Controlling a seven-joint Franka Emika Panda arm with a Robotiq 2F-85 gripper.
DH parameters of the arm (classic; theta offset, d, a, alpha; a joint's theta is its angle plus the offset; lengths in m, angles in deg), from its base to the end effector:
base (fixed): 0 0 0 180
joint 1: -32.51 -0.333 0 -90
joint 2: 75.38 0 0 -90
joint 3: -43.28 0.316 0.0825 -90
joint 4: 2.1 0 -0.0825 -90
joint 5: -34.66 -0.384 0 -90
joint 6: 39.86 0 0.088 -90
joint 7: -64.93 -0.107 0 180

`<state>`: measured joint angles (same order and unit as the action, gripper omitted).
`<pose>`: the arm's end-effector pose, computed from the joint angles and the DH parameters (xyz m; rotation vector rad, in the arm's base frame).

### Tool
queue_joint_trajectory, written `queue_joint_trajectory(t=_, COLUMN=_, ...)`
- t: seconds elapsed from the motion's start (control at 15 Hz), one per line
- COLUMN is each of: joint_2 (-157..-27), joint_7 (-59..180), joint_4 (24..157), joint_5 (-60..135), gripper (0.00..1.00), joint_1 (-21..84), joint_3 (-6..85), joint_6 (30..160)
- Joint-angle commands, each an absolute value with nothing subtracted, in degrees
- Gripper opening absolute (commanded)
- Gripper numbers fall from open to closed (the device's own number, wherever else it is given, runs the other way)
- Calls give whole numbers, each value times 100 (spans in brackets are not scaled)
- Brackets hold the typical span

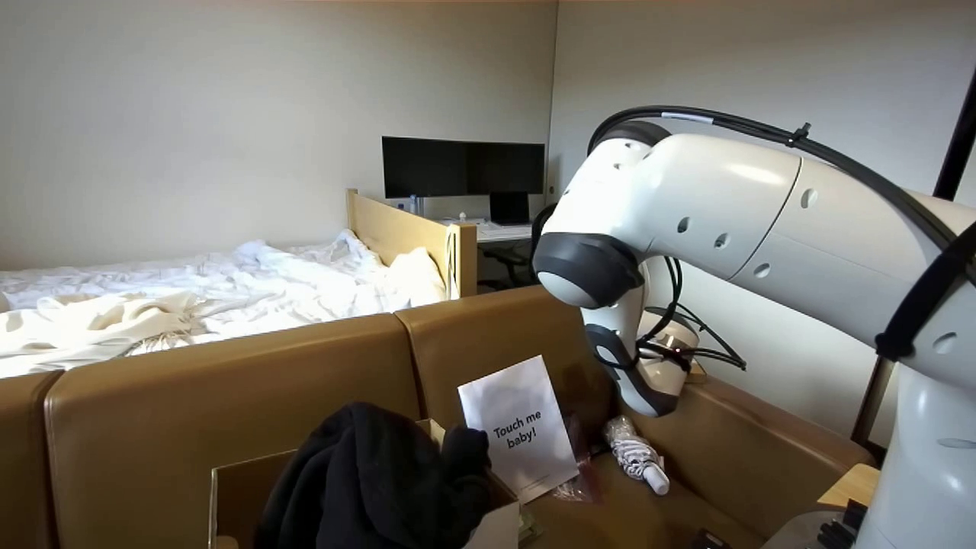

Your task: Put the book inside the box

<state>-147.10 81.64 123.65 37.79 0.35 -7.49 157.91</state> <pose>0.4987 -0.2043 0.0509 2.2137 0.7002 0.1183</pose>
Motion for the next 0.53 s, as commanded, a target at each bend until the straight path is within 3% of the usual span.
queue_joint_trajectory(t=0.0, joint_2=-15030, joint_7=8268, joint_4=12121, joint_5=3755, gripper=100, joint_1=39, joint_3=-794, joint_6=15848)
queue_joint_trajectory(t=0.47, joint_2=-16013, joint_7=8089, joint_4=11295, joint_5=3418, gripper=100, joint_1=-87, joint_3=-1022, joint_6=15848)
